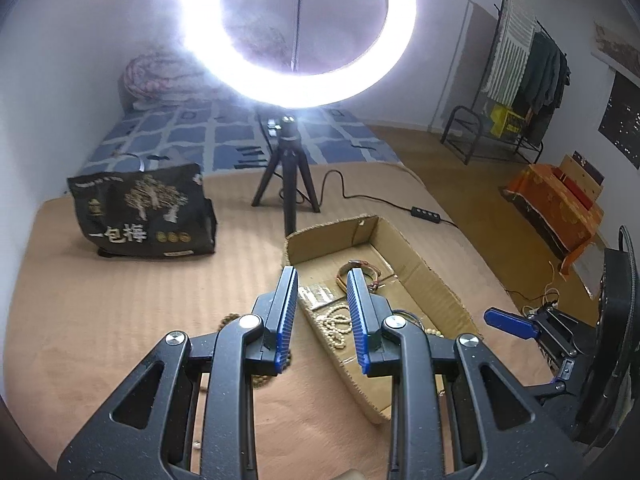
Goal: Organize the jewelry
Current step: 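Lift both open tools out of the box back over the bed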
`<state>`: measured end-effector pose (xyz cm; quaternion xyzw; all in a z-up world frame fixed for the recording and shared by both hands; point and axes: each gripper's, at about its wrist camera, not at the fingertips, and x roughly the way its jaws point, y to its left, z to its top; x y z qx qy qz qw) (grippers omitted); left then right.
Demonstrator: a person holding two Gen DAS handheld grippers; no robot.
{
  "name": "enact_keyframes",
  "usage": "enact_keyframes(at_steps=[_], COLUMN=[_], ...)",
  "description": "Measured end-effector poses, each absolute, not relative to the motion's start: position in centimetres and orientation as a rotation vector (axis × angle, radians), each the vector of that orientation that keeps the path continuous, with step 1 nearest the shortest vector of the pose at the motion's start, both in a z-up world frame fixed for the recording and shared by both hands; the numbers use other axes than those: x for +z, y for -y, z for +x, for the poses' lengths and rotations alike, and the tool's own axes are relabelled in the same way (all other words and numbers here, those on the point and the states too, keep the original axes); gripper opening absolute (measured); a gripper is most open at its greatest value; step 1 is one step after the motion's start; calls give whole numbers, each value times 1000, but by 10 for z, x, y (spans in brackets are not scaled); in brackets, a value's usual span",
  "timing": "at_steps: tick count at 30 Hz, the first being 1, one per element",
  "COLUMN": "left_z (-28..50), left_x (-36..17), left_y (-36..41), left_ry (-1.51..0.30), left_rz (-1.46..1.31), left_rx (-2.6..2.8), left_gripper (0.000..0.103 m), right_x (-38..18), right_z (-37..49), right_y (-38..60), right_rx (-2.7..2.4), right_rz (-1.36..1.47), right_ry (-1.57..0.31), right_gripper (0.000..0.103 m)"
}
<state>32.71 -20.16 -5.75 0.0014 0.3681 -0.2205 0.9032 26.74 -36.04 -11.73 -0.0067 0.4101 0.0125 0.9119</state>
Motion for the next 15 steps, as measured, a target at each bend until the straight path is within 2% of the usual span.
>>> enact_keyframes(at_steps=[15], left_z=[291], left_x=[-33], left_y=[129], left_ry=[-722], left_rz=[33], left_rx=[-401], left_gripper=[25], right_x=[-91], right_z=[233], right_y=[303], right_rx=[107], right_rz=[-44], right_ry=[-775], right_gripper=[71])
